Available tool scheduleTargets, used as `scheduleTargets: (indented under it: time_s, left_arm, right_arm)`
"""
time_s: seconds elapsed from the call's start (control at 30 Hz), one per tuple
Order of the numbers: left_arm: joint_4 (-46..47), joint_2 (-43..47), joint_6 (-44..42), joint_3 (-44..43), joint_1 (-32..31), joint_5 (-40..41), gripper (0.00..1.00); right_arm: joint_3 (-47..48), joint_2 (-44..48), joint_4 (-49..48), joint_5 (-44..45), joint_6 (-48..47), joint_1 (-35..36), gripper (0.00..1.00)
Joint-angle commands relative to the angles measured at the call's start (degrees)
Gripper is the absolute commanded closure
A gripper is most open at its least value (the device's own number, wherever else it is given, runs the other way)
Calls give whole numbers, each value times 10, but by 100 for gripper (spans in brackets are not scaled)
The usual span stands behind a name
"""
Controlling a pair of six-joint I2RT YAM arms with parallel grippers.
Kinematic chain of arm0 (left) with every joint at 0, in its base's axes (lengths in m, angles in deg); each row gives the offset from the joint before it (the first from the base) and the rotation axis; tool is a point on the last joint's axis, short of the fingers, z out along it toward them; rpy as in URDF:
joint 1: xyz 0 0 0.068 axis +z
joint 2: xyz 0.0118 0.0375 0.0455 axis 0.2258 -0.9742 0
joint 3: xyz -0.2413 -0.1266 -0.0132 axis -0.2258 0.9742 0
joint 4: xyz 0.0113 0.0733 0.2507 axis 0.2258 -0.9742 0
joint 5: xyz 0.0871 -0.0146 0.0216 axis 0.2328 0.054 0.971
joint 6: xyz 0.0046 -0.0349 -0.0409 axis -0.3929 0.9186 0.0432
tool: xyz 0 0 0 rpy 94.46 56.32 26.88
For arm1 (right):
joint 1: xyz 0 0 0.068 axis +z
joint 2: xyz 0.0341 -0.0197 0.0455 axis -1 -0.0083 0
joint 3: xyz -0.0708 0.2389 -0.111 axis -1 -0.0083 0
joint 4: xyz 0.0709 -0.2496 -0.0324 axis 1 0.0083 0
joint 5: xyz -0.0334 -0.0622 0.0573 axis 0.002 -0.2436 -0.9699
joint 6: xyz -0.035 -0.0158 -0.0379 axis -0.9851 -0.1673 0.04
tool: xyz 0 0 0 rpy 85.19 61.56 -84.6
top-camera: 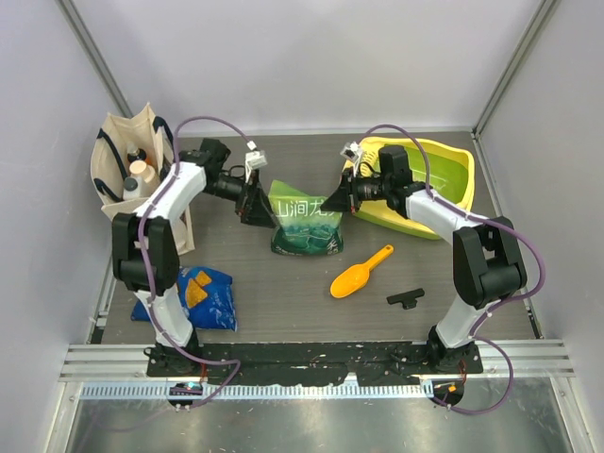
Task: Fill the litter box with clean litter
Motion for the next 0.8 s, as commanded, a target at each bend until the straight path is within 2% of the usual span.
scheduleTargets:
  time_s: [0.0,0.03,0.07,0.1,0.17,0.23,0.3,0.33,0.37,0.4,0.43,0.47,0.57,0.7,0.77]
  left_arm:
    - [34,69,12,-15,61,64,13]
    - [-7,67,-23,-57,70,70,13]
    - [-116,62,-77,-85,72,89,14]
    - [-168,46,-149,-115,73,97,14]
    - [-245,34,-165,-194,71,74,15]
    - [-239,30,-119,-237,52,49,15]
    - [-143,42,-63,-232,23,48,14]
    - [-88,64,1,-192,-12,56,13]
    - [45,76,44,-163,-28,68,9]
    - [120,87,83,-132,-44,97,6]
    - [235,98,142,-78,-75,112,0]
    - [271,95,157,-65,-87,123,0]
    - [276,41,170,-91,-125,119,0]
    - [291,0,168,-106,-142,130,1]
    - [289,-23,161,-115,-143,122,6]
  right_arm:
    - [14,8,38,5,-3,-11,98]
    - [18,9,45,2,-10,-10,98]
    - [20,10,52,1,-18,-10,99]
    - [22,9,66,2,-18,-10,99]
    - [23,11,77,1,-31,-10,99]
    - [20,12,80,-7,-30,-10,99]
    - [19,11,76,-14,-28,-10,98]
    - [17,11,74,-17,-26,-10,99]
    - [15,11,62,-23,-24,-10,98]
    - [13,9,54,-26,-22,-10,99]
    - [11,10,46,-31,-9,-10,99]
    - [11,11,34,-33,-5,-10,99]
    - [10,19,20,-39,3,-10,99]
    - [-6,31,-21,-44,18,-10,99]
    - [-10,34,-24,-47,18,-10,99]
